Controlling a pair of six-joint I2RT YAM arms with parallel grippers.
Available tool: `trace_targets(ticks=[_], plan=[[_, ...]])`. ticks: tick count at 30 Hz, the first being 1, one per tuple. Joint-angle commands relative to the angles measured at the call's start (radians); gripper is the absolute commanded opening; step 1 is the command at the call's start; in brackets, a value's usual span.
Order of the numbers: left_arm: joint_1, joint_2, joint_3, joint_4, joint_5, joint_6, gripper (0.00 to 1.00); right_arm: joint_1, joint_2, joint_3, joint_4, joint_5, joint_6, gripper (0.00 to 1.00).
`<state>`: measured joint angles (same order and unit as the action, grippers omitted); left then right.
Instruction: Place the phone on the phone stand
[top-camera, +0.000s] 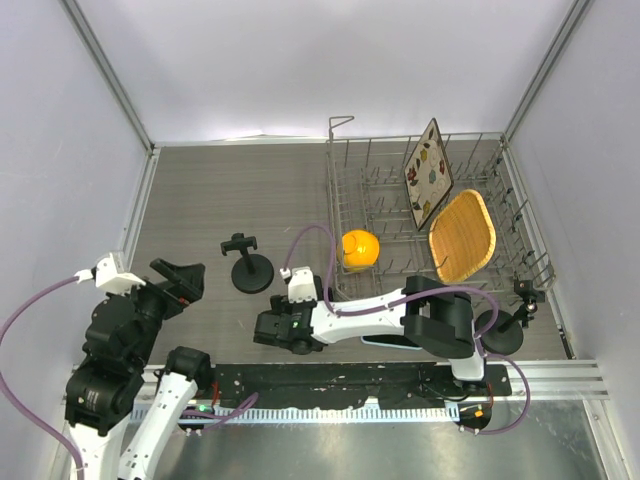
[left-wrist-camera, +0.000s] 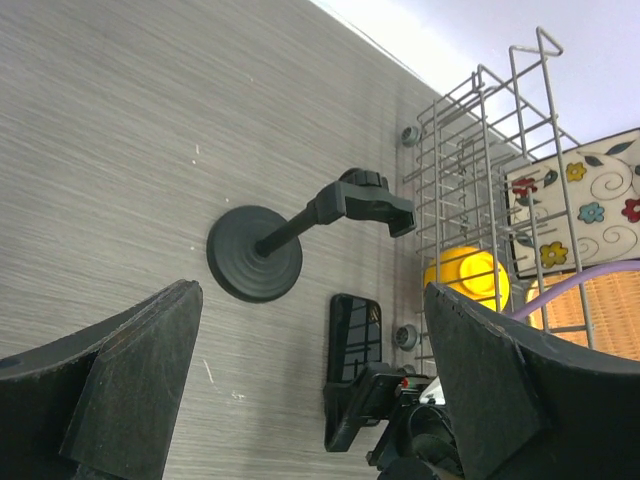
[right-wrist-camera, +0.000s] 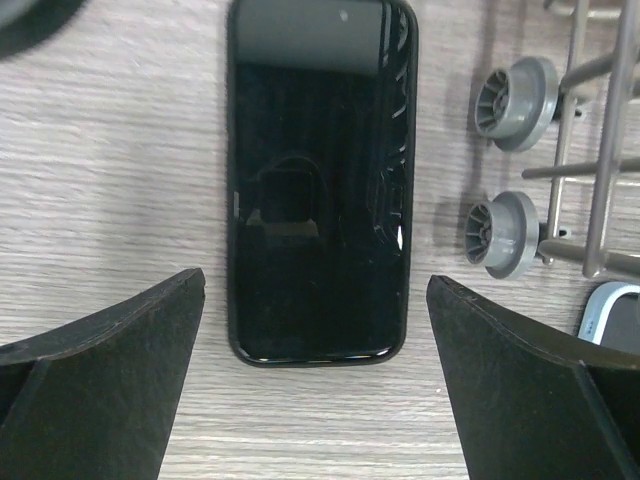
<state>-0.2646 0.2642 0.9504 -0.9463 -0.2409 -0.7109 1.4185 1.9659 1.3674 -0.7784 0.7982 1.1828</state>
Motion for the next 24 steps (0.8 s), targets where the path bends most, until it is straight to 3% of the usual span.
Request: trace_targets(ticks=[1,11,18,24], plan=[[-0.002,0.017,-0.039,0.080,0.054,-0.036,0.96,0.010,-0.053,-0.054,0.089,-0.014,-0.002,0.99],[-0.002,-0.011,-0.019,0.037,0.042,-0.044,0.96,0.016,-0.050,-0.094,0.166,-0.048,-0.037,0.99],[-0.002,-0.017,-0.010,0.038,0.035,-0.047,0.96,0.014,-0.059,-0.108,0.137,-0.065,0.060,0.98],[-0.002,-0.013,-0.021,0.044,0.046,-0.062,0.96,0.016,-0.068,-0.128,0.175,-0.074,0.055,0.82]])
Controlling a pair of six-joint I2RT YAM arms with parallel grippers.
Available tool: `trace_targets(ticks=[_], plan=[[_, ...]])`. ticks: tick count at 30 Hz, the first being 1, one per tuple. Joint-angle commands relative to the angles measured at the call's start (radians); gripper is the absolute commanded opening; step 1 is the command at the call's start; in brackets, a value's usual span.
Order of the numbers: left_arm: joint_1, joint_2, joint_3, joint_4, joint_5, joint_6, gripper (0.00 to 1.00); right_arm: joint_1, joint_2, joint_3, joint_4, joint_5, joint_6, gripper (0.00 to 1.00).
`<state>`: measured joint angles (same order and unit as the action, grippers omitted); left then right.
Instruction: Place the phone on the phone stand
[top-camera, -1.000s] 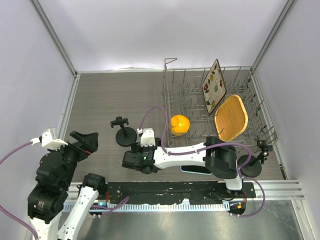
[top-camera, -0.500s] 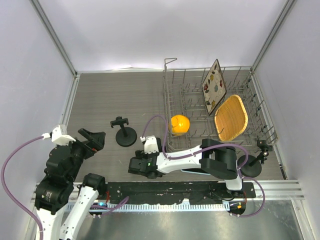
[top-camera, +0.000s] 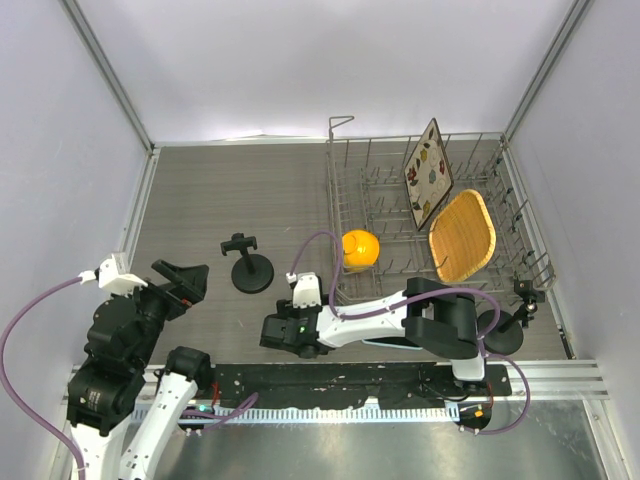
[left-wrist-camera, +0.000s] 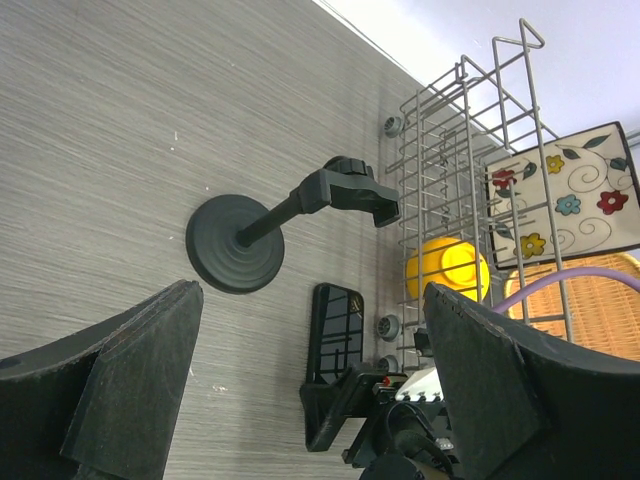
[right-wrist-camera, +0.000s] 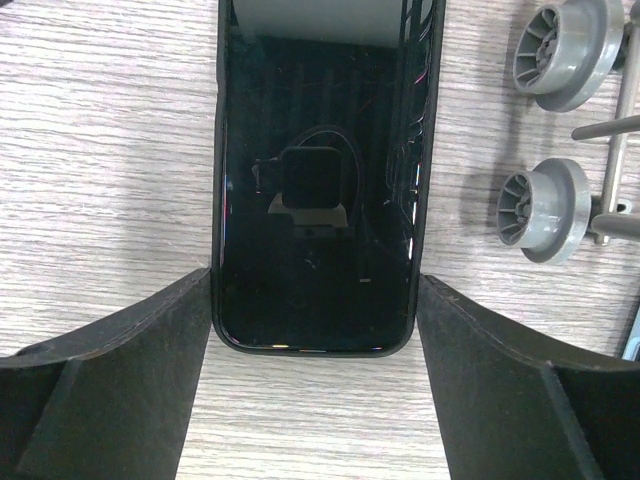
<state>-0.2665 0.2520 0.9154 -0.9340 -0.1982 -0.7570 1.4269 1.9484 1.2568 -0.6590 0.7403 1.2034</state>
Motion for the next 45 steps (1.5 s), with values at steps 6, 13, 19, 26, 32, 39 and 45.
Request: trace_targets(ticks=[6,13,19,26,32,39,45], plan=[[0.000,0.006,0.048,0.024,-0.010,-0.012,0.96,0.013,-0.088,-0.057,0.100,-0.025,-0.027,0.51],[0.000,0.044,0.036,0.073,0.023,-0.013,0.96,0.050,-0.193,-0.177,0.315,-0.120,-0.259,0.35],[0.000,0.090,0.000,0.083,0.072,-0.018,0.96,0.076,-0.238,-0.278,0.507,-0.208,-0.377,0.30],[-0.002,0.162,0.025,0.051,0.129,0.007,0.96,0.076,-0.212,-0.214,0.430,-0.177,-0.426,0.74],[0.000,0.167,0.022,0.032,0.148,0.012,0.96,0.075,-0.184,-0.188,0.403,-0.147,-0.459,0.97],[0.000,0.153,0.017,0.017,0.155,0.013,0.95,0.058,-0.155,-0.168,0.394,-0.140,-0.488,0.99],[0.000,0.142,0.010,0.012,0.163,0.013,0.96,0.033,-0.149,-0.162,0.394,-0.147,-0.519,0.99]])
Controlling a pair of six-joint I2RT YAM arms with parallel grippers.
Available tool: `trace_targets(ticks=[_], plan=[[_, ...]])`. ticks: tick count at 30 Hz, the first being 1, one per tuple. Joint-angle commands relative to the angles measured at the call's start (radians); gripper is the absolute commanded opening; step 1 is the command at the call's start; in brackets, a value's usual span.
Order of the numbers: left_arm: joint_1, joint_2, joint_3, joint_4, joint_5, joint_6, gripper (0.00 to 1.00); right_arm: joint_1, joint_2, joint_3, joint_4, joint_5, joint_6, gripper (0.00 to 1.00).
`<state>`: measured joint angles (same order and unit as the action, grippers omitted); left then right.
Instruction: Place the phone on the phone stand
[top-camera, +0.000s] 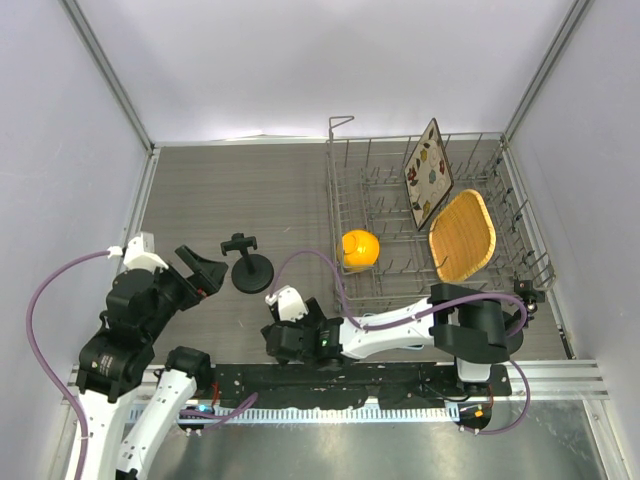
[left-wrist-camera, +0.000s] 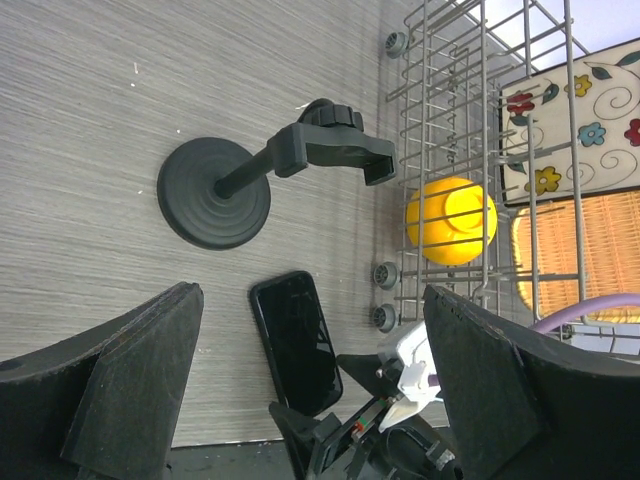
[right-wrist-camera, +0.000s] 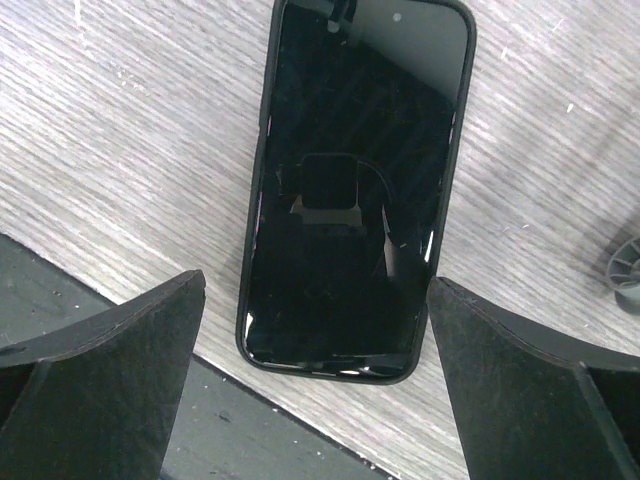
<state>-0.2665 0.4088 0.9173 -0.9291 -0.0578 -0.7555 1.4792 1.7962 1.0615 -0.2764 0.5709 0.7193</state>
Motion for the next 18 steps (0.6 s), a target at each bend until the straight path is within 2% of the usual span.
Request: trace_targets(ticks=[1,9,18], plan=[[0.000,-0.016,0.006,0.009,0.024,0.012,0.95,-0.022,0.000,0.034,0.009,0.024,-0.038,0.99],[0.000,-0.010,-0.003,0.018,0.036,0.008,0.96,-0.079,-0.005,0.018,0.039,-0.029,-0.072,0.99],[0.000,-0.010,-0.006,0.015,0.042,0.008,0.95,-0.083,0.049,0.055,0.025,-0.072,-0.049,0.98]])
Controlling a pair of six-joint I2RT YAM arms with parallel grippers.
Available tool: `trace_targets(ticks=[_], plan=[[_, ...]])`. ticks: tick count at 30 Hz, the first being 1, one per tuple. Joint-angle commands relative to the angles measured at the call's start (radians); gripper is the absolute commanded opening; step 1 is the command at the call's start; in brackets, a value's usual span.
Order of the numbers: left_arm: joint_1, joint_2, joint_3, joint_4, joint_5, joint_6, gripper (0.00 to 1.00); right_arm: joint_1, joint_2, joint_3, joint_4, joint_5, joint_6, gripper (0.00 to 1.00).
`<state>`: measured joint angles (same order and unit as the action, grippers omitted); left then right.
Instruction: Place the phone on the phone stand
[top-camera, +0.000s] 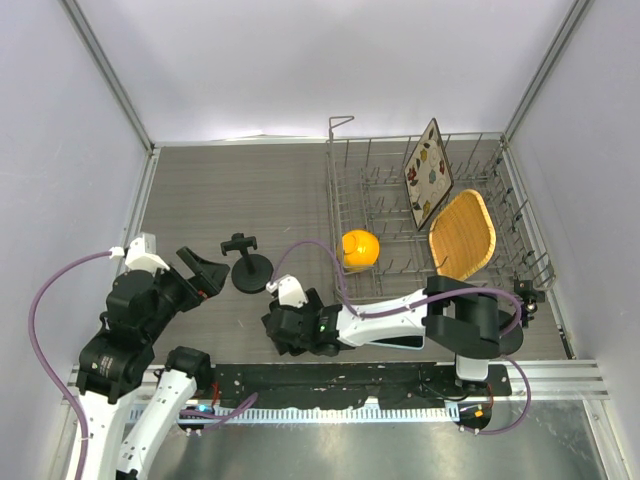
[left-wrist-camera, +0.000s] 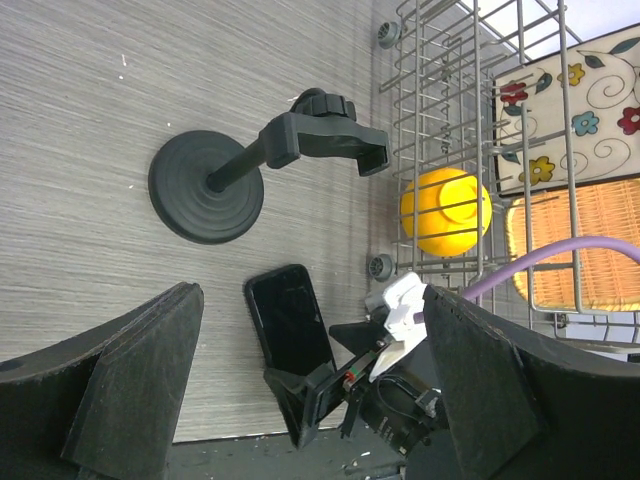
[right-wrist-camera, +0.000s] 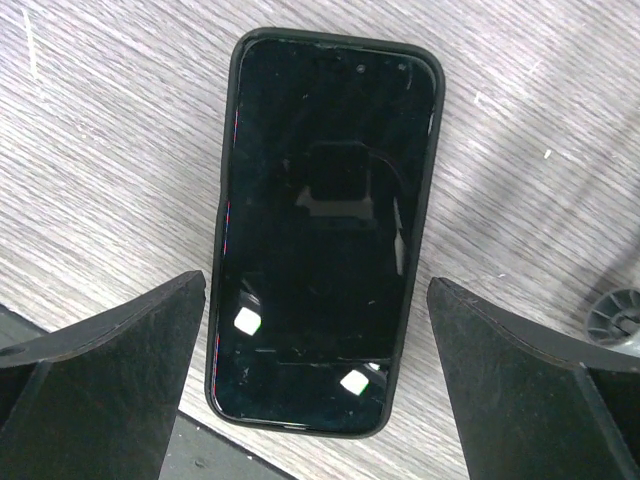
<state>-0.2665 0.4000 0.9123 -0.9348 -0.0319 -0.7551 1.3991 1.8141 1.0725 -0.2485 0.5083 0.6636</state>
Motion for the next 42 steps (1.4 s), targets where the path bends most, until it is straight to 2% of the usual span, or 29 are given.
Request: trace_targets(ticks=[1,4,9,13,14,16,17,19,20,22,23,28,33,36,37,40,41,42], plan=[[0.000,-0.001,-0.003,0.018,0.017,0.008,0.95,-0.003,0.036,0.053,-0.017,-0.007,0.014,0.98],[0.000,-0.006,-0.004,0.016,0.018,0.007,0.95,-0.008,0.079,0.112,-0.081,-0.019,0.051,0.98],[0.000,-0.004,0.000,0.013,0.021,0.005,0.95,-0.023,0.189,0.260,-0.299,-0.053,0.177,0.96],[0.000,-0.004,0.016,0.001,0.020,0.010,0.95,-0.023,0.194,0.248,-0.321,-0.100,0.209,0.83],[-0.002,-0.004,0.017,-0.002,0.020,0.010,0.95,-0.023,0.186,0.221,-0.302,-0.111,0.208,0.75],[0.000,-0.006,0.023,-0.010,0.018,0.013,0.95,-0.020,0.168,0.202,-0.304,-0.096,0.192,0.66],[0.000,-0.006,0.023,-0.013,0.020,0.014,0.95,-0.020,0.162,0.186,-0.290,-0.091,0.174,0.51],[0.000,-0.006,0.023,-0.015,0.024,0.013,0.96,-0.011,0.136,0.176,-0.276,-0.051,0.120,0.37],[-0.002,-0.004,0.023,-0.012,0.029,0.011,0.96,-0.003,0.120,0.167,-0.237,-0.041,0.087,0.25],[0.000,0.000,0.023,-0.007,0.061,0.008,0.96,0.021,0.073,0.158,-0.193,0.004,0.007,0.13],[0.000,0.003,0.025,-0.009,0.069,0.007,0.96,0.029,0.054,0.152,-0.163,0.025,-0.008,0.01],[0.000,0.011,0.040,-0.010,0.098,-0.003,0.96,0.041,-0.100,0.066,0.032,0.061,-0.102,0.01],[0.000,0.014,0.050,0.014,0.148,-0.015,0.96,0.041,-0.327,-0.136,0.368,0.095,-0.133,0.01],[-0.002,0.013,0.010,0.094,0.260,-0.029,0.93,0.041,-0.439,-0.238,0.555,0.088,-0.145,0.00],[0.000,0.013,-0.007,0.129,0.353,-0.048,0.94,0.041,-0.456,-0.258,0.601,0.094,-0.144,0.01],[0.000,0.034,-0.102,0.349,0.507,-0.139,0.99,0.040,-0.493,-0.234,0.614,0.118,-0.156,0.01],[0.000,0.045,-0.133,0.405,0.621,-0.176,1.00,0.040,-0.495,-0.221,0.606,0.116,-0.162,0.01],[0.000,0.078,-0.194,0.460,0.668,-0.209,1.00,0.040,-0.496,-0.209,0.601,0.111,-0.173,0.01]])
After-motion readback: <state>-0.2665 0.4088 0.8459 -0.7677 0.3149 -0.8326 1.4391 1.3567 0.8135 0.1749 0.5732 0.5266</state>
